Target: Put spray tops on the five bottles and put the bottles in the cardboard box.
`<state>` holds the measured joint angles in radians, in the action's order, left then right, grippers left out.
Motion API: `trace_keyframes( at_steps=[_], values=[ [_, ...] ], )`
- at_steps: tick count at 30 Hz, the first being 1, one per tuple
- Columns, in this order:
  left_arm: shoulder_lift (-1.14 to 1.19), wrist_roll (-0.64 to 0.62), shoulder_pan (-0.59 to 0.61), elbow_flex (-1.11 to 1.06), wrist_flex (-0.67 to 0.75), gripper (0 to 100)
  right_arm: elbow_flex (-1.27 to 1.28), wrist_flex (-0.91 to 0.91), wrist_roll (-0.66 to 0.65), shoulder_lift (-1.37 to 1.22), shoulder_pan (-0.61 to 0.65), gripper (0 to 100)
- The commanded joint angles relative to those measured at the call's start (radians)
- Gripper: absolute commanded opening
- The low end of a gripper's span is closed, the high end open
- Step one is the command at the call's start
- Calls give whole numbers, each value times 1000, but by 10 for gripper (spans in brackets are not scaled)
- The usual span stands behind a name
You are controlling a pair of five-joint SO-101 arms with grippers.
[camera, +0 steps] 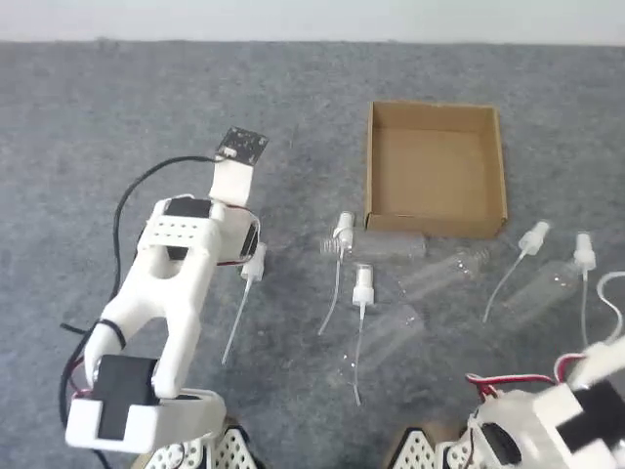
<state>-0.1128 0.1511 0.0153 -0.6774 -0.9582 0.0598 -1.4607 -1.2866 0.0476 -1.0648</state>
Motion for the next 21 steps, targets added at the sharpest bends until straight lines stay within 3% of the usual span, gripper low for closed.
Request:
trace_keyframes(
  at_steps=[1,6,21],
  values=[
    [-72,-8,-2,-15,51,107,28,1,-144,71,-93,244],
    [-63,-8,-2,-18,54,108,54,21,-272,71,-185,246],
    [-61,-8,-2,-24,55,108,89,231,-298,-156,-205,243]
  ],
)
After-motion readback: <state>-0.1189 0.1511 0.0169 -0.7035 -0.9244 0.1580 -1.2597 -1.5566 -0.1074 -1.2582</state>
